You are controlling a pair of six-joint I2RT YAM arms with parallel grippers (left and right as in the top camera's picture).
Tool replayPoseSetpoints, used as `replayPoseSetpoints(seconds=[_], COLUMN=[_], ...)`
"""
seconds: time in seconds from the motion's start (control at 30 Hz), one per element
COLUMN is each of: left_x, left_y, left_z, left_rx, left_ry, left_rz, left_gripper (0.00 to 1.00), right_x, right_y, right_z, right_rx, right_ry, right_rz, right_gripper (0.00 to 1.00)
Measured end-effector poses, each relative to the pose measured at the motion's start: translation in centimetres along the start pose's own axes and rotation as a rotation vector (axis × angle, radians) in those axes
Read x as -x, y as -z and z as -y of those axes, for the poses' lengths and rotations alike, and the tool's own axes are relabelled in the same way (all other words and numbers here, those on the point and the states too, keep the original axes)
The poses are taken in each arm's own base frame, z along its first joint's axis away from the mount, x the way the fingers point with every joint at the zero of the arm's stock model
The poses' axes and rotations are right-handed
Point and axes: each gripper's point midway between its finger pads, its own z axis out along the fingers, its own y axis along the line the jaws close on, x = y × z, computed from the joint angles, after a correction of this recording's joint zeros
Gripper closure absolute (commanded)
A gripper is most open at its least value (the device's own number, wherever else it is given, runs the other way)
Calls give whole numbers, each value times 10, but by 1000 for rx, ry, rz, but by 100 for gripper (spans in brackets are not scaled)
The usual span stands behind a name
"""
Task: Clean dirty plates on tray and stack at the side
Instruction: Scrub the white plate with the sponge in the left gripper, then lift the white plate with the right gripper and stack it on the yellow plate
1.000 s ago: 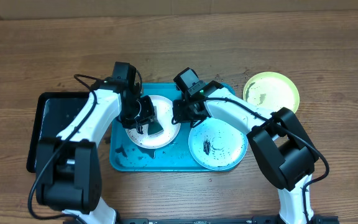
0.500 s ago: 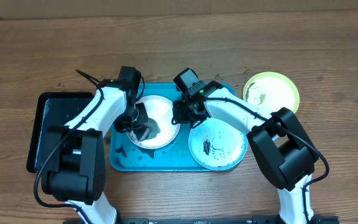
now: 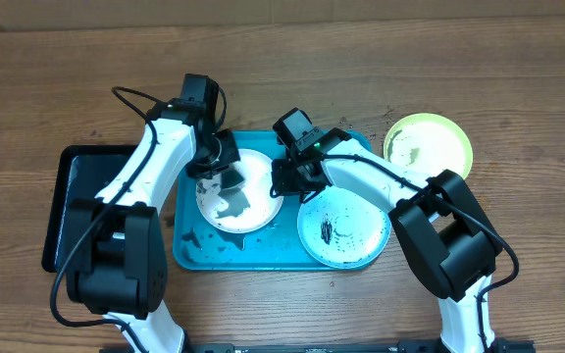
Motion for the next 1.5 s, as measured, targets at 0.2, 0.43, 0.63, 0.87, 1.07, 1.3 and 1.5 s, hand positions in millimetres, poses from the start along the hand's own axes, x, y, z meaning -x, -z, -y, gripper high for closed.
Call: replayPoseSetpoints(seconds=[0.2,0.43,0.63,0.87,1.07,1.3,1.5], left_x=[-18,-32,-42,-29,4,31,47], left_y=[-25,-42,-33,-6,27,74,131], left_z=[25,20,-20,-72,-71,-66,-106], left_rx=[-138,-130,64,318,378,333,248], left_ry=[10,43,75,90,78,139,318], left_rz=[-111,-198,-237,-206,-105,5,124], left_gripper=[96,96,96,96,96,96,96], right_x=[0,-2,-3,-3,-3,-6,9], right_y=[0,0,0,0,0,6,31], right_z=[0,1,0,-1,-3,0,1], right_rx=[0,-5,-1,5,10,-22,-94], right_ry=[0,-2,1,1,3,19,70], right_rz=[1,-7,-10,-12,-11,-39,6], right_gripper=[91,91,92,94,96,96,96])
